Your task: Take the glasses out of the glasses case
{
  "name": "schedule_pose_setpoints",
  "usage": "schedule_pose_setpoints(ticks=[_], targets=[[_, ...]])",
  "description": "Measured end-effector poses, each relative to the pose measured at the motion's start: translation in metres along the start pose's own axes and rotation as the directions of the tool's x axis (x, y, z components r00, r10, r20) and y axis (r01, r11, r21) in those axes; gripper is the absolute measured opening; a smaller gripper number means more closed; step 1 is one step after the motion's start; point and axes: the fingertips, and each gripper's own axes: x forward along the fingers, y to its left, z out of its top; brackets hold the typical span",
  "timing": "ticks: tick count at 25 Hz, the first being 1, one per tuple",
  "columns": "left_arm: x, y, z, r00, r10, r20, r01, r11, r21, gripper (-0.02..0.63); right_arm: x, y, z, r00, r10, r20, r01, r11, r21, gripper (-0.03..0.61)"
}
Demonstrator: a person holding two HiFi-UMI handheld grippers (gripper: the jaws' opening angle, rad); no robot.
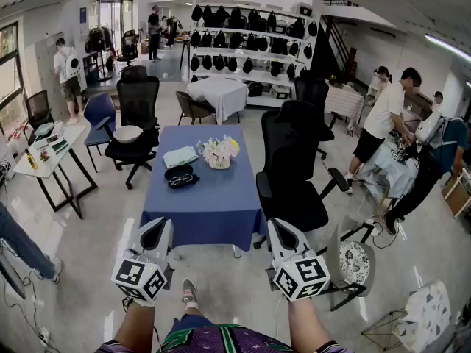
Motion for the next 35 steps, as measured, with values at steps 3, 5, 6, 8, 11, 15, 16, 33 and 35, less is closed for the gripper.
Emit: schedule_pose_setpoints(ticks=[3, 5, 6, 8, 11, 15, 16, 33, 35], targets=[[-0.002, -0.002, 0.003, 1.0, -0.003, 0.008, 0.003, 1.0, -0.004, 0.017, -0.001, 0.0, 0.0, 1.0, -0.002, -0.002, 0.002, 1.0, 0.003, 0.002], [-0.003, -0.001, 0.004, 1.0, -0.003, 0.01, 0.003, 1.0, -0.001, 0.017, 0.0, 0.001, -0.001, 1.0, -0.002, -0.002, 0.002, 1.0, 0.001, 0.002], [-0.003, -0.001, 0.004, 1.0, -0.003, 0.01, 0.003, 1.0, -0.001, 0.016, 0.001, 0.002, -0.001, 1.0, -0.002, -0.003, 0.002, 1.0, -0.001, 0.002], [-0.005, 0.001, 0.005, 1.0, -0.005, 0.012, 0.005, 1.0, 0.002, 0.017, 0.004, 0.005, -0.003, 1.0, -0.001, -0.006, 0.001, 1.0, -0.002, 0.002], [-0.007, 0.002, 0.007, 1.0, -0.005, 0.013, 0.005, 1.0, 0.01, 0.017, 0.007, 0.008, -0.005, 1.0, 0.006, -0.015, -0.006, 1.0, -0.008, 0.002], [-0.005, 0.006, 0.007, 1.0, -0.006, 0.012, 0.006, 1.0, 0.008, 0.017, 0.012, 0.005, -0.009, 0.999, -0.019, -0.036, 0.018, 1.0, -0.019, 0.002], [-0.005, 0.008, 0.007, 1.0, -0.005, 0.009, 0.005, 1.0, 0.009, 0.017, 0.013, 0.003, -0.01, 0.999, -0.025, -0.037, 0.024, 1.0, -0.013, 0.002], [0.038, 0.063, -0.009, 1.0, 0.022, -0.003, -0.022, 1.0, -0.018, 0.017, 0.077, -0.008, -0.022, 0.998, -0.013, -0.056, 0.013, 1.0, 0.001, 0.003], [0.049, 0.075, -0.009, 1.0, 0.023, -0.005, -0.023, 1.0, -0.02, 0.017, 0.092, -0.011, -0.022, 0.998, -0.014, -0.059, 0.014, 1.0, 0.004, 0.003]])
